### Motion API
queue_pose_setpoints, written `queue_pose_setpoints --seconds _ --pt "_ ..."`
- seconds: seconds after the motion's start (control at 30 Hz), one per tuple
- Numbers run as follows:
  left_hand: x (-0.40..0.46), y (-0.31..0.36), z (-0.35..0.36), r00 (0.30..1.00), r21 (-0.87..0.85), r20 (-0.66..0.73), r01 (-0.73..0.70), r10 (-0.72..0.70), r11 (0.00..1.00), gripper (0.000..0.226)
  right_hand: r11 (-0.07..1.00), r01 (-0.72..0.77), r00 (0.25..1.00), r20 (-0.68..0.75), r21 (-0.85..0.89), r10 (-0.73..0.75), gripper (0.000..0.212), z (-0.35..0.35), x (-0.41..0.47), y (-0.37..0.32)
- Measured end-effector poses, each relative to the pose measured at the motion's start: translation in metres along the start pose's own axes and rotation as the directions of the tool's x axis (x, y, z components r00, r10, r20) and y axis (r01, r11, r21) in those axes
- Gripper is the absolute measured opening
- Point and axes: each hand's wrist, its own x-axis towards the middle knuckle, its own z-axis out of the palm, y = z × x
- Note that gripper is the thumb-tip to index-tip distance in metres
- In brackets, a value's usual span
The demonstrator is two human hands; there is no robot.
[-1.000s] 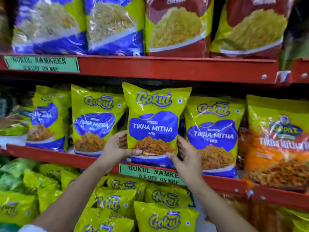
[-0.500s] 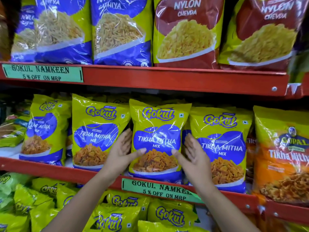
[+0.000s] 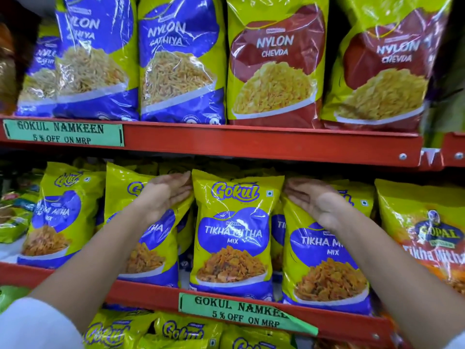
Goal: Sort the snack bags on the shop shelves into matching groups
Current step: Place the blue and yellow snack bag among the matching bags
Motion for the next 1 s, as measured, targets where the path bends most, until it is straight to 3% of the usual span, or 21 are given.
queue_pose_setpoints --seconds 0.2,0.27,0.43,0.57,0.6,0.67,0.7,0.77,0.83,0.9,1.0 --pt "0.003 0.006 0.006 0.998 0.122 0.037 -0.055 0.051 0.991 0.017 0.987 0.012 0.999 -0.034 -0.160 -0.018 0.008 0.012 0.005 -0.003" --pt "0.003 0.007 0.009 0.997 0.161 0.027 -0.074 0.071 0.984 0.016 0.982 0.024 0.997 -0.073 -0.186 -0.038 0.014 0.017 0.007 -0.005" --pt "0.004 0.010 0.013 0.987 0.182 -0.061 -0.138 0.152 0.973 0.008 0.972 0.088 0.984 -0.132 -0.220 -0.119 0.020 0.018 0.008 -0.003" --pt "-0.003 0.007 0.022 0.977 0.193 -0.117 -0.156 0.180 0.969 0.027 0.965 0.152 0.974 -0.131 -0.212 -0.182 0.009 0.020 0.005 0.004" --pt "-0.005 0.006 0.026 0.967 0.216 -0.154 -0.168 0.204 0.962 0.028 0.960 0.169 0.972 -0.125 -0.222 -0.200 0.018 0.020 0.005 0.007" --pt "-0.010 0.003 0.038 0.921 0.395 -0.224 -0.212 0.317 0.894 0.035 0.941 0.216 0.963 -0.105 -0.261 -0.250 0.029 0.020 0.002 0.011" --pt "-0.015 0.000 0.046 0.888 0.542 -0.226 -0.226 0.400 0.809 0.042 0.914 0.250 0.951 -0.094 -0.320 -0.293 0.032 0.020 -0.001 0.014" --pt "-0.030 -0.010 0.064 0.832 0.758 -0.116 -0.279 0.543 0.590 0.060 0.777 0.327 0.909 -0.045 -0.537 -0.414 0.041 0.019 -0.015 0.020" --pt "-0.043 -0.025 0.082 0.788 0.837 0.084 -0.389 0.610 0.386 0.072 0.526 0.393 0.845 0.071 -0.754 -0.530 0.053 0.014 -0.034 0.026" --pt "-0.052 -0.043 0.098 0.748 0.881 0.230 -0.432 0.623 0.195 0.074 0.275 0.437 0.769 0.197 -0.857 -0.608 0.062 0.002 -0.053 0.032" --pt "-0.064 -0.065 0.123 0.712 0.893 0.337 -0.450 0.616 0.031 0.069 -0.026 0.382 0.694 0.305 -0.924 -0.652 0.066 -0.032 -0.064 0.043"
